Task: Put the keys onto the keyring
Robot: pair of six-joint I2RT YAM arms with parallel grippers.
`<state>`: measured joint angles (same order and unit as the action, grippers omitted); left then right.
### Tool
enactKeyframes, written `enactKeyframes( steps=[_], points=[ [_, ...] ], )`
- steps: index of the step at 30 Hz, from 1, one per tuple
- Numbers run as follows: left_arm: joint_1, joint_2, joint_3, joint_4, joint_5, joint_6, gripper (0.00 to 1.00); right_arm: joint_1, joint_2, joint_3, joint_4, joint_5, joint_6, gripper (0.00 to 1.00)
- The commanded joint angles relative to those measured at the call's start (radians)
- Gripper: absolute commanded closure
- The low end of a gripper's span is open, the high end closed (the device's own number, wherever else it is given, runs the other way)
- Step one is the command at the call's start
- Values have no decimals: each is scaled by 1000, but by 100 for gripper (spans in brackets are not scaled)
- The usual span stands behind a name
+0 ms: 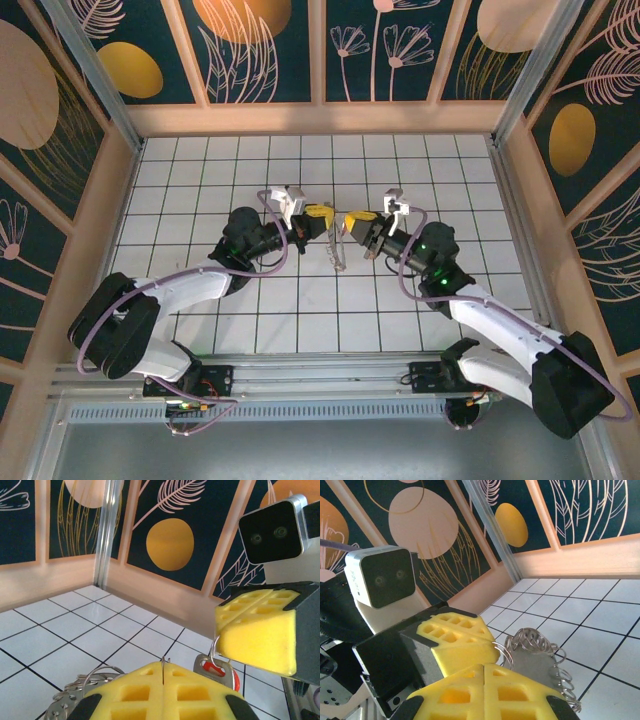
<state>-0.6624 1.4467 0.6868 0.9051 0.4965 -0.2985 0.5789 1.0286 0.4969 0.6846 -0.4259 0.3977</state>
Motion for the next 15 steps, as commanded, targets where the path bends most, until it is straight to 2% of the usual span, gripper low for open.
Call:
enactKeyframes(
  steps=[1, 15],
  points=[
    [-5, 6, 30, 75, 4, -38, 100, 13, 9, 38, 44, 27, -28, 100],
    [-6, 18, 31, 112, 53, -52, 100, 23, 55, 72, 43, 26, -40, 100]
  ],
)
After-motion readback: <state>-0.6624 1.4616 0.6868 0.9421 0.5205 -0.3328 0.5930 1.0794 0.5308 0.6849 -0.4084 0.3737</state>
